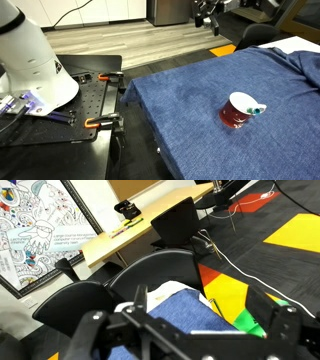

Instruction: Take the pen out of the cup

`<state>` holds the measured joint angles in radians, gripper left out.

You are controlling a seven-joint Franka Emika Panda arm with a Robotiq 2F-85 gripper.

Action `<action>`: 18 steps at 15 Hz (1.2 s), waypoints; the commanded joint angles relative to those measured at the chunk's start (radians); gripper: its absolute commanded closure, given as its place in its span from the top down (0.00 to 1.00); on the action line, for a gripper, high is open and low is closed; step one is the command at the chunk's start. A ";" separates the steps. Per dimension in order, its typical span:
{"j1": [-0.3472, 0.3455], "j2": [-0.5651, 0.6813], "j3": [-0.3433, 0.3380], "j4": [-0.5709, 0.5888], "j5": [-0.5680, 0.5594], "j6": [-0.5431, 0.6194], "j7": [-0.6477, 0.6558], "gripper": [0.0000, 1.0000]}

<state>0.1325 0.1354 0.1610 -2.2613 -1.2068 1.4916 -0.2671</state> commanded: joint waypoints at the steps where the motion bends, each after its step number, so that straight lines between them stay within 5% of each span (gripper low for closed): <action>1: -0.009 0.044 -0.003 0.019 -0.002 0.071 0.013 1.00; 9: -0.055 0.075 -0.020 0.018 0.080 0.298 -0.048 1.00; 18: -0.100 0.085 -0.058 0.027 0.043 0.443 -0.243 1.00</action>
<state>0.0484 0.2138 0.1163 -2.2535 -1.1531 1.8827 -0.4356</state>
